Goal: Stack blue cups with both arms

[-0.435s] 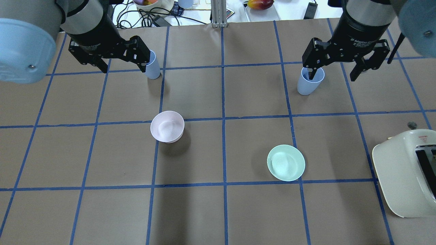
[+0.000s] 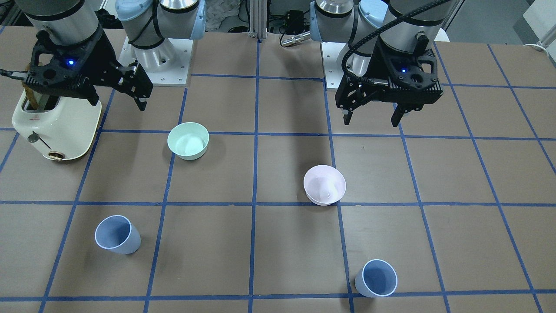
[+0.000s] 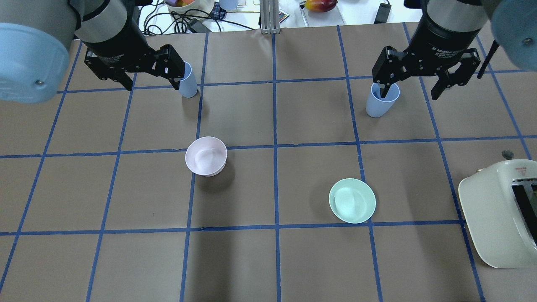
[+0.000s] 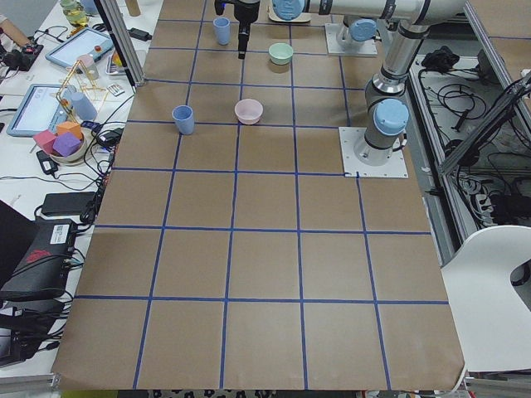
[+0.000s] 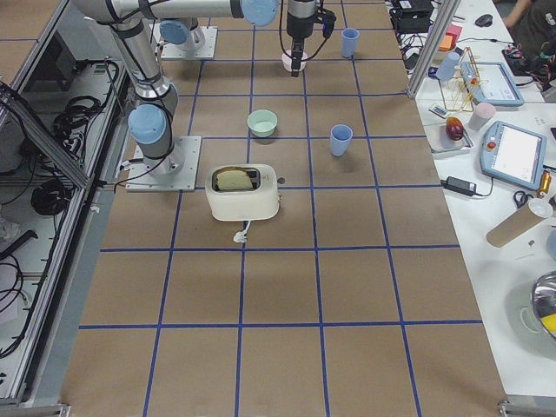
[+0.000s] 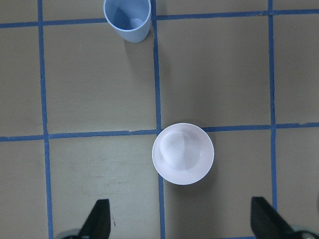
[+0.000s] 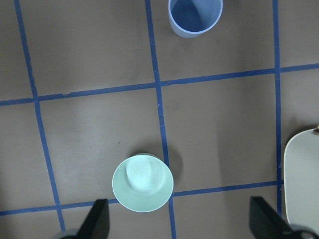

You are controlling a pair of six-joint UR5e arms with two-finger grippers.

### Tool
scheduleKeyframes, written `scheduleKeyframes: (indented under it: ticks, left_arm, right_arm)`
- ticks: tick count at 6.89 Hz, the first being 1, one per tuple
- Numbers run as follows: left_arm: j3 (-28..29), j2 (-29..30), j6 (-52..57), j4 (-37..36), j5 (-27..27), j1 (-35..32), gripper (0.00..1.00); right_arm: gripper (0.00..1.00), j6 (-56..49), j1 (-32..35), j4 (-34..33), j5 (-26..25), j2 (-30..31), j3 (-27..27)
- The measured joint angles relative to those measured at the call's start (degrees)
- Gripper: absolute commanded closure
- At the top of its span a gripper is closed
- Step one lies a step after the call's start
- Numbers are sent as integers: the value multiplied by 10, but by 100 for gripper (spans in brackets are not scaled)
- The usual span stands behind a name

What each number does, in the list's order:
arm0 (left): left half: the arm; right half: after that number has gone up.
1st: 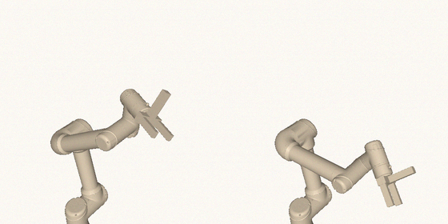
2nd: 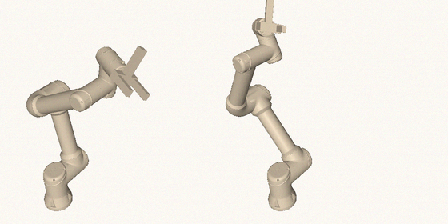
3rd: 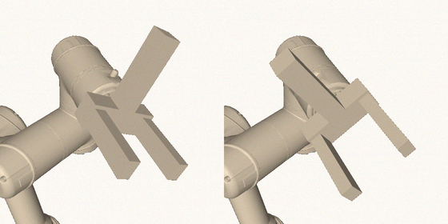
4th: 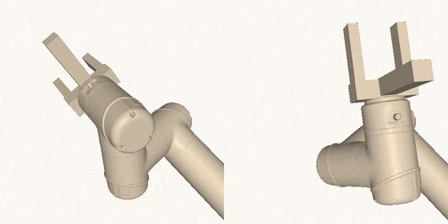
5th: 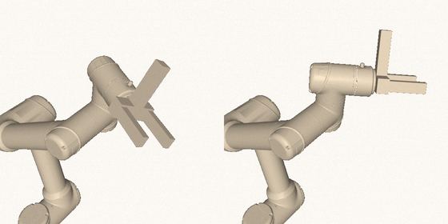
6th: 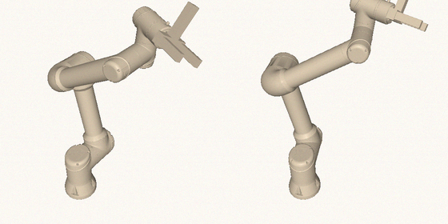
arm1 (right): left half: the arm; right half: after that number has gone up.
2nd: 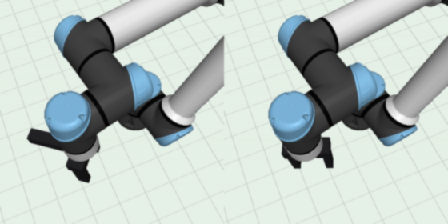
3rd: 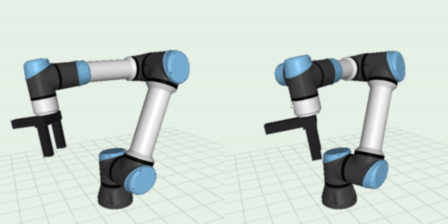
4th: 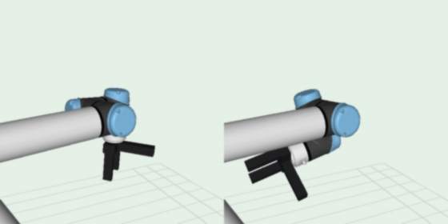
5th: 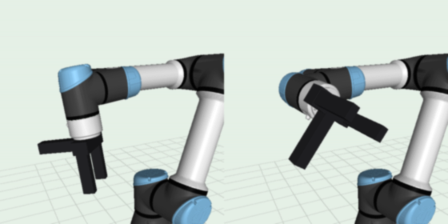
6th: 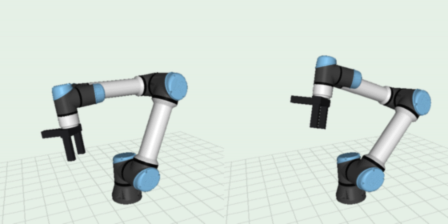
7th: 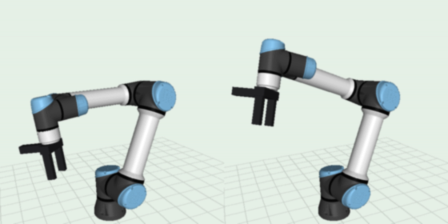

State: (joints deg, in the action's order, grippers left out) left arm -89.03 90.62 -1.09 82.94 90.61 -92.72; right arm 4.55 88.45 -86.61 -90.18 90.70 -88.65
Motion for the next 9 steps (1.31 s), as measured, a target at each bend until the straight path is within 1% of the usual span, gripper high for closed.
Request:
scheduleKeyframes:
  ticks: [3, 6, 7, 9]
  left_arm:
    - [-4, 1, 1, 0, 0, -1, 0]
    - [9, 27, 9, -7, -1, -1, 0]
    - [35, 54, 11, -10, -1, 0, 0]
    - [135, 159, 55, -14, -1, 1, 0]
  right_arm:
    - [0, 0, 0, -1, 0, -1, 0]
    - [0, 0, 0, -2, 0, -1, 4]
    - [0, 0, 0, -5, 0, -2, 5]
    - [0, -1, -5, -14, 0, -13, 6]
